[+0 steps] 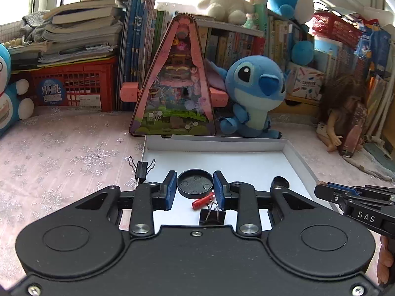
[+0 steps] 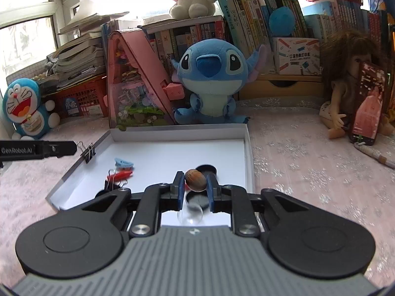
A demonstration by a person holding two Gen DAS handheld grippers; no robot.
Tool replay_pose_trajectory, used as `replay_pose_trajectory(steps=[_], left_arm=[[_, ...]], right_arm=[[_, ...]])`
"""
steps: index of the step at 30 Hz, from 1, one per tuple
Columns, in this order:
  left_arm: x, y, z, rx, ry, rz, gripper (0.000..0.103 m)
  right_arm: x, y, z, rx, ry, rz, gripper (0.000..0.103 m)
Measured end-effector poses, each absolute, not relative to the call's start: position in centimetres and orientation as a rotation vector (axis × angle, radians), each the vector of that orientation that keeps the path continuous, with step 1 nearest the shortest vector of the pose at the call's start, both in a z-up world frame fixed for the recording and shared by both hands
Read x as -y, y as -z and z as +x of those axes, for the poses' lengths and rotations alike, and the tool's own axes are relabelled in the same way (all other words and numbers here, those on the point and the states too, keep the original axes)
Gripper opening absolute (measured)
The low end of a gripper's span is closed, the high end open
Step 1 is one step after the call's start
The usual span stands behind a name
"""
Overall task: Organize rigid objects
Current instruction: 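Carry the black lid and the acorn over the tray with both tools, then open the left tool to drop the lid in the tray while the right tool releases the acorn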
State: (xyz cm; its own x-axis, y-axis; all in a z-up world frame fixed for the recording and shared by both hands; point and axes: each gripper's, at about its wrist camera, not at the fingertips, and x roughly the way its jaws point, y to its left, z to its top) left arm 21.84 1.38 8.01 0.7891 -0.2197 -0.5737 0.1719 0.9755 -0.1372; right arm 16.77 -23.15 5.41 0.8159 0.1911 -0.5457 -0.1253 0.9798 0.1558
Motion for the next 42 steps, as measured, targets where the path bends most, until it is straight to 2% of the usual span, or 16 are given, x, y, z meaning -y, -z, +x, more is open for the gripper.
replay_pose_trajectory(steps=[7,17,42], left_arm=[[-0.1,-5.9,27.7,-0.746,0.175,-0.133,0.03],[1.3,-3.7,31.7,-0.793,0.14,-0.114,0.03],[3.0,-1.7,32.9,-0.825,0.147,-0.049,0.03]], right_arm=[[22.7,-4.3,23.0,-0.692,-0.153,0.165,0.023],[22.9,-3.6,26.2,-0.742,-0.131,0.176,0.023],[22.5,-1.7,28.1,-0.785,-0.115,0.137,0.024]])
